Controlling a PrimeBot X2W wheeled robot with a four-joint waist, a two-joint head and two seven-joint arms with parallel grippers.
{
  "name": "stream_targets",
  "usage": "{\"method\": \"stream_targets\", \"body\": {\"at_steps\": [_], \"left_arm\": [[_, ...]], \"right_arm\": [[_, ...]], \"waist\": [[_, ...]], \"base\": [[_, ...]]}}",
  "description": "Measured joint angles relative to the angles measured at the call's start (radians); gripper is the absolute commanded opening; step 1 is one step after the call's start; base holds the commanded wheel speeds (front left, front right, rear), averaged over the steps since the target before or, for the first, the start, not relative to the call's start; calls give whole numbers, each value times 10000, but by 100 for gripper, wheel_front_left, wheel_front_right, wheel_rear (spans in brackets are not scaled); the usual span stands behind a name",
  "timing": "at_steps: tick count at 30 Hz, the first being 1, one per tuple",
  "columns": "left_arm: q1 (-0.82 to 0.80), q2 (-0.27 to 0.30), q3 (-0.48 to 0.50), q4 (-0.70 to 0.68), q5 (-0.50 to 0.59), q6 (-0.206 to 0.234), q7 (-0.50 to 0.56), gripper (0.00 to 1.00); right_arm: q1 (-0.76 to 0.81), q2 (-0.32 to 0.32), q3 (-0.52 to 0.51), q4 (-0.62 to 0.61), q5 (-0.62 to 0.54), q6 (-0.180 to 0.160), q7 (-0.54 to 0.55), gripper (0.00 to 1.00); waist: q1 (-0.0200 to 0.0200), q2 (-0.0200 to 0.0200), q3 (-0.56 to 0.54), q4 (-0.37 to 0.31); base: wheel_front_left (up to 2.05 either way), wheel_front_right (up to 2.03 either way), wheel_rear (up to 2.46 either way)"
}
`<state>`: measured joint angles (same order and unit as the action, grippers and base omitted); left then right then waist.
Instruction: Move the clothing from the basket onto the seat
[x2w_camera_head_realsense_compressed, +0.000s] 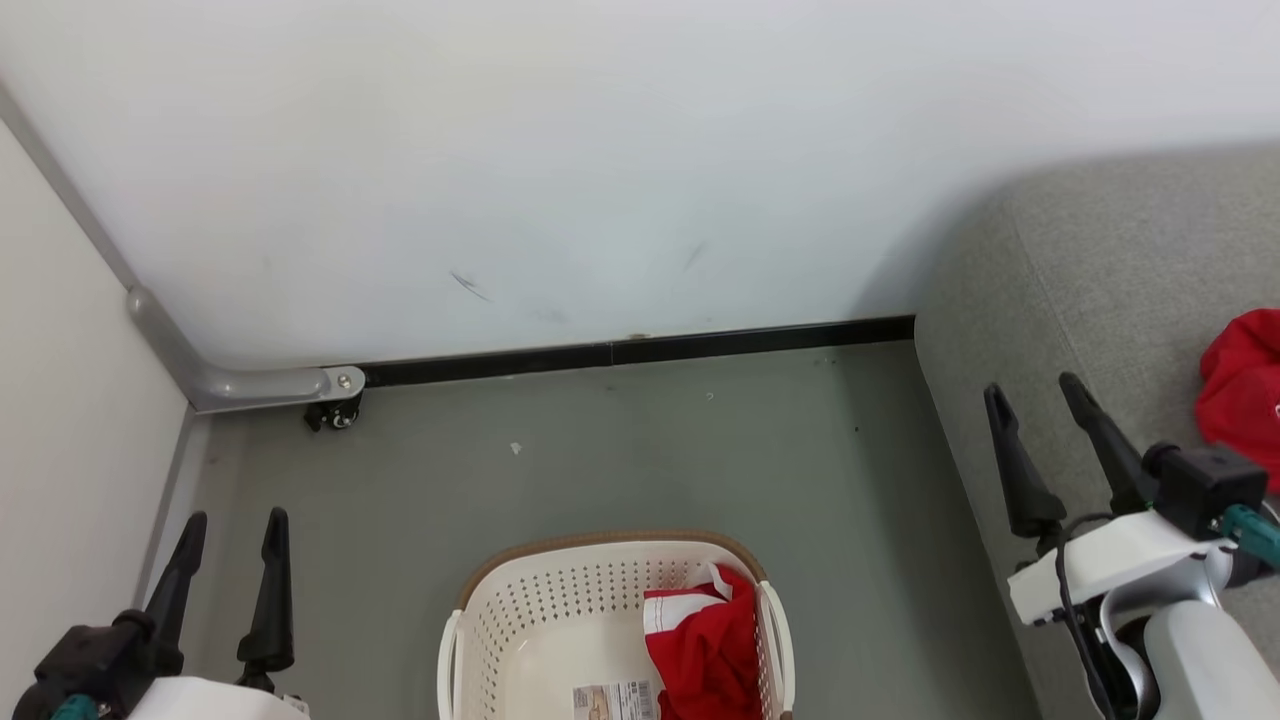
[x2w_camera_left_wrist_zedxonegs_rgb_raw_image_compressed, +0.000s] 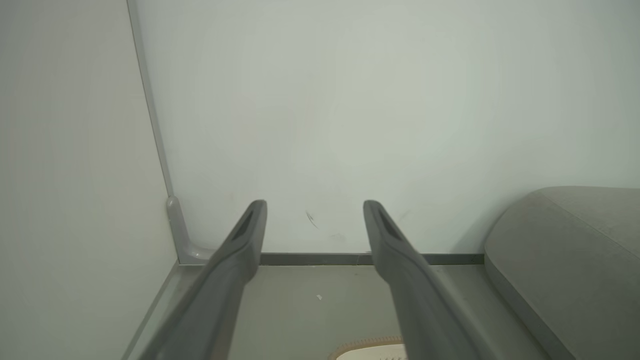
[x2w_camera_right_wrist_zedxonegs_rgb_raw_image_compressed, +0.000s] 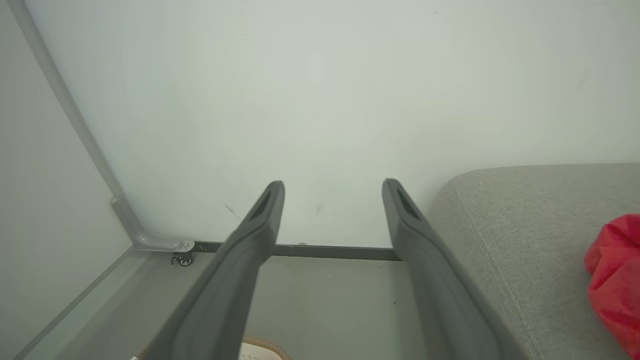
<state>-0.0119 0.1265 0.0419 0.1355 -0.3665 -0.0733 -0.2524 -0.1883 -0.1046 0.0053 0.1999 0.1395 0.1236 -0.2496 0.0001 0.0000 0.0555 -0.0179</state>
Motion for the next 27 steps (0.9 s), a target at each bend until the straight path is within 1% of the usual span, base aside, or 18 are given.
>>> {"method": "stream_targets", "body": {"at_steps": [4, 17, 27], "left_arm": [[98, -42, 86, 25, 6, -90, 0, 100], [444, -184, 171, 73, 96, -186, 0, 100], [452, -261, 263, 67, 255, -267, 0, 100]], "right_arm": [[295, 29, 52, -44, -59, 0, 0, 100], [853, 107, 178, -261, -165, 0, 0, 100], [886, 127, 194, -407, -178, 0, 0, 100]], "waist": [[0, 0, -190, -4], [0, 0, -564, -32], [0, 0, -621, -40]], "base": [[0, 0, 0], [0, 0, 0], [0, 0, 0]]}}
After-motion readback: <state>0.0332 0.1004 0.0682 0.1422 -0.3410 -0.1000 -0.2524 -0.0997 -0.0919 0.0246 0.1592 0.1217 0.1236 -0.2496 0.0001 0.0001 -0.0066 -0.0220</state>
